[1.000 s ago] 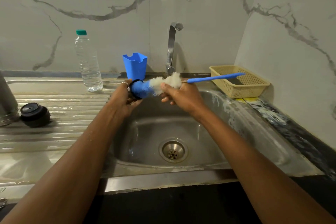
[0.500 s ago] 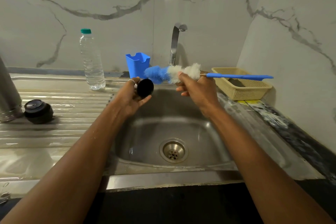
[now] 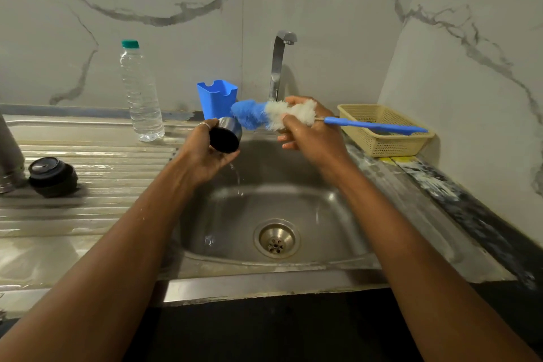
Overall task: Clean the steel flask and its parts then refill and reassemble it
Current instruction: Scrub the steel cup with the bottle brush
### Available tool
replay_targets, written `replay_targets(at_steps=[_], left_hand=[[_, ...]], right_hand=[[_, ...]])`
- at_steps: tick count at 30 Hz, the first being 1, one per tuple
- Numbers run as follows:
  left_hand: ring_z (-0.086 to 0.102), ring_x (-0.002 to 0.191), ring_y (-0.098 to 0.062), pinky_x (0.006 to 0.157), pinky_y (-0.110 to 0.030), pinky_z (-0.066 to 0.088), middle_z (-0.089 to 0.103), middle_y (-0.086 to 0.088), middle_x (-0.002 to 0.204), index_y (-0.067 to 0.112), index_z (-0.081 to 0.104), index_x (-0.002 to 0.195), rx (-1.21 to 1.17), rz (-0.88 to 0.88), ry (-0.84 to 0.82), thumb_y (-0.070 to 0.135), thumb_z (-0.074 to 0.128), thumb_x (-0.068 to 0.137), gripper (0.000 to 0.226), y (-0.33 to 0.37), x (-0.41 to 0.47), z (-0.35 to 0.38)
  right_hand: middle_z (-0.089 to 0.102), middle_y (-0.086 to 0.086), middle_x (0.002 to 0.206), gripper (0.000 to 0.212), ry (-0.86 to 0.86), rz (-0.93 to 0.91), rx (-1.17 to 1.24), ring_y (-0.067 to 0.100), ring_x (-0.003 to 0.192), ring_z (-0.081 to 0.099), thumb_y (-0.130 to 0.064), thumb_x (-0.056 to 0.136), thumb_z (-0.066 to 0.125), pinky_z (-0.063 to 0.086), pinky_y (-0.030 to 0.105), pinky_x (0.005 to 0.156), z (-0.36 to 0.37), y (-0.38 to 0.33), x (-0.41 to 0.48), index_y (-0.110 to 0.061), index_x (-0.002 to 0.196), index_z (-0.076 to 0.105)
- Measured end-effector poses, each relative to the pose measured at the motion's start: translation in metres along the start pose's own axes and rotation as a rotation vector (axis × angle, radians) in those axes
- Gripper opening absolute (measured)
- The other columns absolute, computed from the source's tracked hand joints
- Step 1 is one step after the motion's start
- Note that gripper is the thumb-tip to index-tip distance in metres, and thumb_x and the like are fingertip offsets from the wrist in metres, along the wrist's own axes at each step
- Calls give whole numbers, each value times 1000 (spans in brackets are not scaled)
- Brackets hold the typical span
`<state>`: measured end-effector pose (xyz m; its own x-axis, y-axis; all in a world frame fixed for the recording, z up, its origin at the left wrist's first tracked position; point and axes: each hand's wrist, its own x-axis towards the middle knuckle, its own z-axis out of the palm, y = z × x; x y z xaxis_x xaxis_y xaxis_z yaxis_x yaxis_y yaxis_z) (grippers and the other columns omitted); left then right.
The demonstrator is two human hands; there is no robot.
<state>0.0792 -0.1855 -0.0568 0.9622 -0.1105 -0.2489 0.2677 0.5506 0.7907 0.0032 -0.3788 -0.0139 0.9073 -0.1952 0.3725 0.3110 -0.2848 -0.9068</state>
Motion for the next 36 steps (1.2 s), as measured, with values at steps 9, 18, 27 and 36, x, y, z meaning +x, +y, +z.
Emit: replay_targets(at_steps=[9, 18, 27, 36], left_hand=[[69, 106, -23, 71, -37, 59, 67, -12, 122, 15, 58, 130, 63, 24, -20, 43, 56, 102, 40, -3, 0, 4], [74, 95, -19, 78, -32, 57, 73, -8, 108, 14, 61, 122, 252, 26, -134, 58, 55, 96, 52, -6, 3, 5], [71, 111, -25, 84, -30, 61, 71, -13, 124, 2, 60, 132, 330, 157, -222, 12, 83, 74, 63, -12, 11, -1], [74, 103, -25, 80, -29, 61, 72, -16, 120, -4, 60, 127, 294, 231, -131, 13, 89, 72, 64, -13, 19, -4]], right_hand=[[76, 14, 74, 16, 72, 246, 420, 22, 67, 75, -25, 97, 68, 62, 28, 63, -33, -7, 10, -10, 92, 69], [76, 16, 77, 17, -23, 264, 444, 23, 68, 74, -20, 98, 65, 63, 27, 66, -19, 6, 7, -3, 101, 69], [75, 18, 79, 13, -17, 240, 417, 25, 71, 75, -17, 98, 65, 63, 29, 66, -19, 7, 7, -4, 99, 68], [76, 15, 81, 14, 0, 189, 402, 23, 72, 75, -16, 100, 63, 62, 27, 67, -12, 10, 6, -4, 100, 70]])
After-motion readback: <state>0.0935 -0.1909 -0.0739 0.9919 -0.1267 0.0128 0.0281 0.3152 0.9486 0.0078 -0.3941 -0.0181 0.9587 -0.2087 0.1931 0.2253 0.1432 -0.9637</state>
